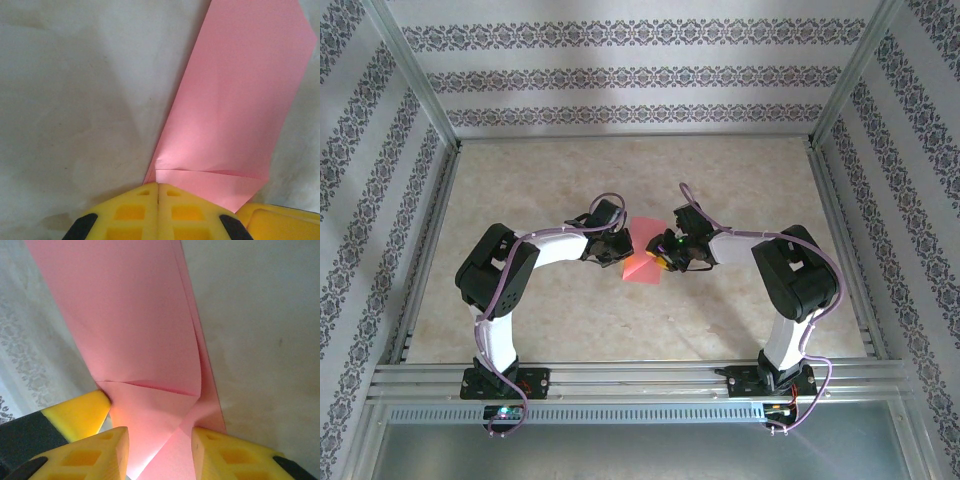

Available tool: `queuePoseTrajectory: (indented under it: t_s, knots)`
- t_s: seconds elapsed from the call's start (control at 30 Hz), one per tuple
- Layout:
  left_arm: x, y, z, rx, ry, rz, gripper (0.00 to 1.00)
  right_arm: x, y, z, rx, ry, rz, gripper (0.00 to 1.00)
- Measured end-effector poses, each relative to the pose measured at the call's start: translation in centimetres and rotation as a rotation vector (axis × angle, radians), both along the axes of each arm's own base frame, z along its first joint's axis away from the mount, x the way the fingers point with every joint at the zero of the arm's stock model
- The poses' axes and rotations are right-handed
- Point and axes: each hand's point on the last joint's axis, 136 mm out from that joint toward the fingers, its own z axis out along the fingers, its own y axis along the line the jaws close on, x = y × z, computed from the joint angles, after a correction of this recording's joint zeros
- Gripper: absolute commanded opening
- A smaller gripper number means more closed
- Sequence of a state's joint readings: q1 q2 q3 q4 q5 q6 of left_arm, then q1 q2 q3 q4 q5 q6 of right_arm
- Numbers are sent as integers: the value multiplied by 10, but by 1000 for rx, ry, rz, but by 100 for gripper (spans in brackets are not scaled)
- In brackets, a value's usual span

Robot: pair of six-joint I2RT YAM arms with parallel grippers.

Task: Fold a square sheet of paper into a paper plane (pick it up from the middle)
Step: Fold the triangle a second time at the center of the table, then pick up the paper from the center of the table.

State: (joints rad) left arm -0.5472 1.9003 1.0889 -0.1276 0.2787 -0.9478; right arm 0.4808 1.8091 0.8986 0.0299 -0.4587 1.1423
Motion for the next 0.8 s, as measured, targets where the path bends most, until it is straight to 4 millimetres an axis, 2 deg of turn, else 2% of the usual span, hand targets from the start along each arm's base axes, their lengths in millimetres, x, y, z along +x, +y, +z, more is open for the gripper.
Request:
queuePoseTrajectory:
  t_s: [0.5,0.8]
  knots:
    - [0,0,0,0,0,-1,0,9,8,2,26,-13,11,31]
    - [0,0,0,0,0,0,0,11,16,9,63,-42,34,21]
